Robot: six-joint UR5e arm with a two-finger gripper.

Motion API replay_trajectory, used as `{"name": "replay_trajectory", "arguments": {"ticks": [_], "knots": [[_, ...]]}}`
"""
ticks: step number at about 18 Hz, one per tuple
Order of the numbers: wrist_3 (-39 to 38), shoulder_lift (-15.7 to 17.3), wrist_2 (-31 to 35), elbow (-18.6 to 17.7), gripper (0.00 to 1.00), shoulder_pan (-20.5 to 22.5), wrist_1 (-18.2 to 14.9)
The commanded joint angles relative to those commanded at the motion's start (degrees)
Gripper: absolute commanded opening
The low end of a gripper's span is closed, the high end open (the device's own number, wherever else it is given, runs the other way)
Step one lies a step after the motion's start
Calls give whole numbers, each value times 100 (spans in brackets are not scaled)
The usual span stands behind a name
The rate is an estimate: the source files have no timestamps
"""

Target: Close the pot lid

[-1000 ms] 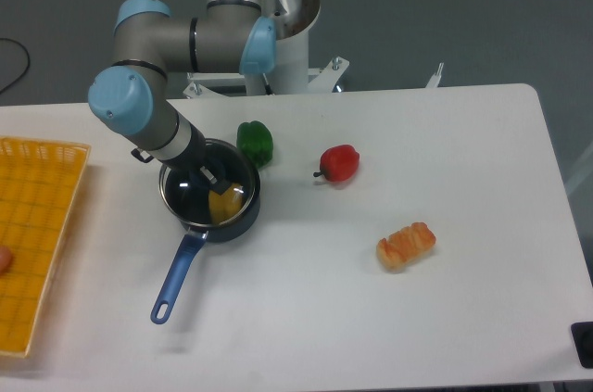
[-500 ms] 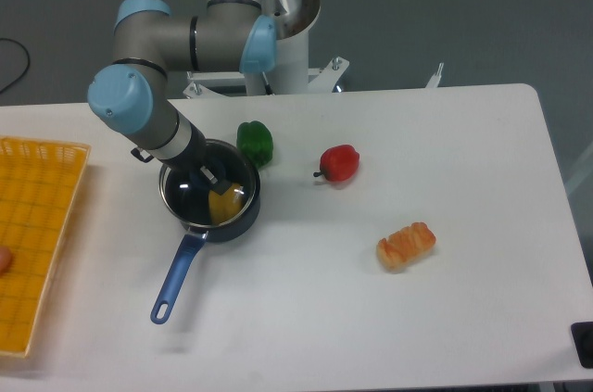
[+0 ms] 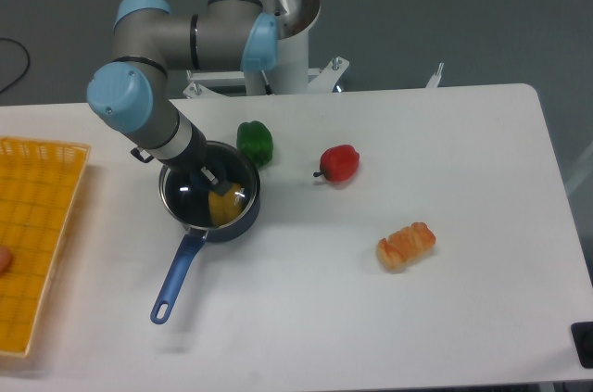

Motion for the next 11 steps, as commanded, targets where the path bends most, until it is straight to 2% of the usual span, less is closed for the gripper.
{"name": "replay_trajectory", "arguments": {"ticks": [11], "knots": [[-35,-35,202,-62,42,-35,9]]}}
